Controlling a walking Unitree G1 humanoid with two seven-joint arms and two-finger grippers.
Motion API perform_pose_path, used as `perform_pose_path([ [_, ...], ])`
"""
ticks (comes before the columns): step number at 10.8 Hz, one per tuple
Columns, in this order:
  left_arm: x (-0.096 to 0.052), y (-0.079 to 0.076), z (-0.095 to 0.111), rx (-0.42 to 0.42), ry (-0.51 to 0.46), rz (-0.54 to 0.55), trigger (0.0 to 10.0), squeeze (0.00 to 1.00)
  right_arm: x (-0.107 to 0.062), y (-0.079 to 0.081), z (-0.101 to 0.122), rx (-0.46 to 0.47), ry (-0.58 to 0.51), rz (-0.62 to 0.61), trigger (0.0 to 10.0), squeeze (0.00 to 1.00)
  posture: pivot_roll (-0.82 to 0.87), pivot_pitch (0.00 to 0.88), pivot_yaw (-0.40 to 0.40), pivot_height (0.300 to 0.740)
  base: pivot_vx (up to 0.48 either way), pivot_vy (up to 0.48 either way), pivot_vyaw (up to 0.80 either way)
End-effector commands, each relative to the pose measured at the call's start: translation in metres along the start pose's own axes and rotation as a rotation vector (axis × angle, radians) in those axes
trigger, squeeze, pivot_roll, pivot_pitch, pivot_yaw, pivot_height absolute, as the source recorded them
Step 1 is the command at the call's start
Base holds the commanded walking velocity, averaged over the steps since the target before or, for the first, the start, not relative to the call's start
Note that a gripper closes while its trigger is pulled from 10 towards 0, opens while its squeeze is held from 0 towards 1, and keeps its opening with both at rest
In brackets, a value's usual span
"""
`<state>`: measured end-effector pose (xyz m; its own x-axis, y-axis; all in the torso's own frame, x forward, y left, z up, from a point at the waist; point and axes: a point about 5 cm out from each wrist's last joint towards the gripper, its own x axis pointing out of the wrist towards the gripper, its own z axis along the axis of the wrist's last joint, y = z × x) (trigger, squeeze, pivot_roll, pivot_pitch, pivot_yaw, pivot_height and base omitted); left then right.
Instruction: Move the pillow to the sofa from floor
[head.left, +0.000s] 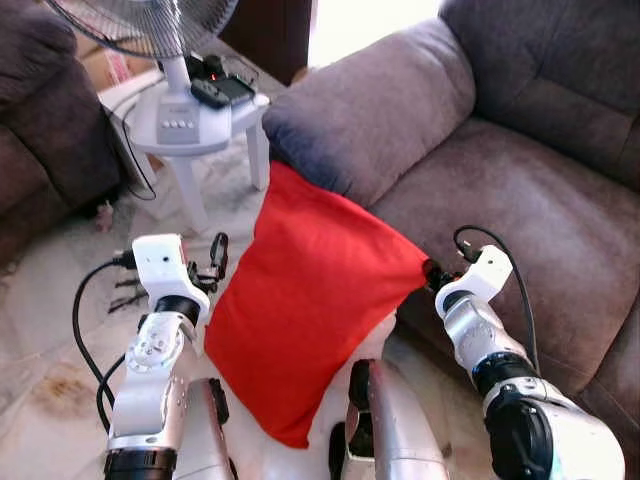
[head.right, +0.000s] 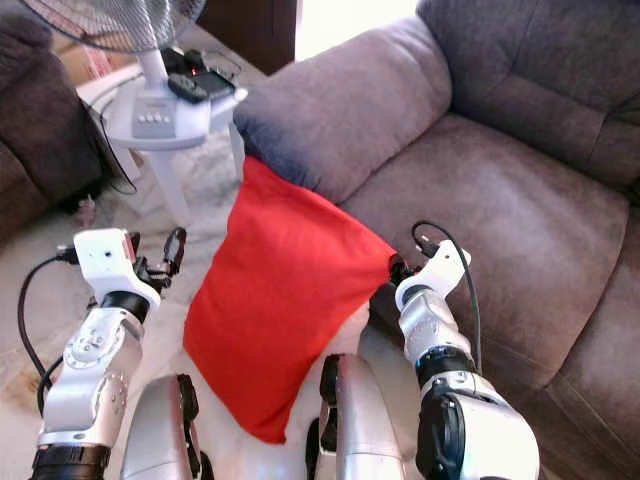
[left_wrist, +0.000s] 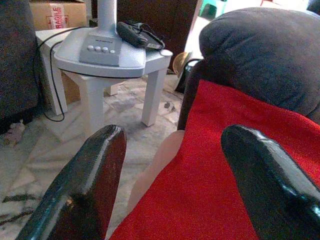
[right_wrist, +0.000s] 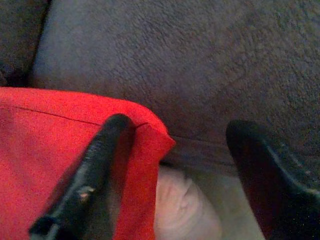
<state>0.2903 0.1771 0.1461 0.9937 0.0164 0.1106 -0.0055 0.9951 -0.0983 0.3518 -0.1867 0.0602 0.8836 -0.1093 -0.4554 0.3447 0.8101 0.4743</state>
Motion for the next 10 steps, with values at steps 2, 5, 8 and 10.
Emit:
perform_pose_path([
  [2,-0.005,-0.002,0.003,-0.014,0.004,-0.011,10.0,0.0,0.0,0.0,-0.002,0.039,-0.01,0.01,10.0,1.0,0.11,0.232,-0.129,0.535,0.0,0.0,0.0],
  [5,-0.006,-0.005,0.012,-0.03,-0.014,-0.017,10.0,0.0,0.0,0.01,-0.005,0.104,-0.004,0.085,10.0,0.0,0.11,0.26,-0.133,0.535,0.0,0.0,0.0],
  [8,-0.01,-0.008,0.019,-0.035,-0.023,-0.029,10.0,0.0,-0.002,0.012,-0.009,0.278,-0.008,0.135,10.0,0.0,0.12,0.284,-0.135,0.535,0.0,0.0,0.0],
  [10,-0.011,-0.01,0.021,-0.033,-0.021,-0.04,10.0,0.0,-0.001,0.014,-0.008,0.263,-0.018,0.16,10.0,0.0,0.13,0.291,-0.133,0.535,0.0,0.0,0.0],
])
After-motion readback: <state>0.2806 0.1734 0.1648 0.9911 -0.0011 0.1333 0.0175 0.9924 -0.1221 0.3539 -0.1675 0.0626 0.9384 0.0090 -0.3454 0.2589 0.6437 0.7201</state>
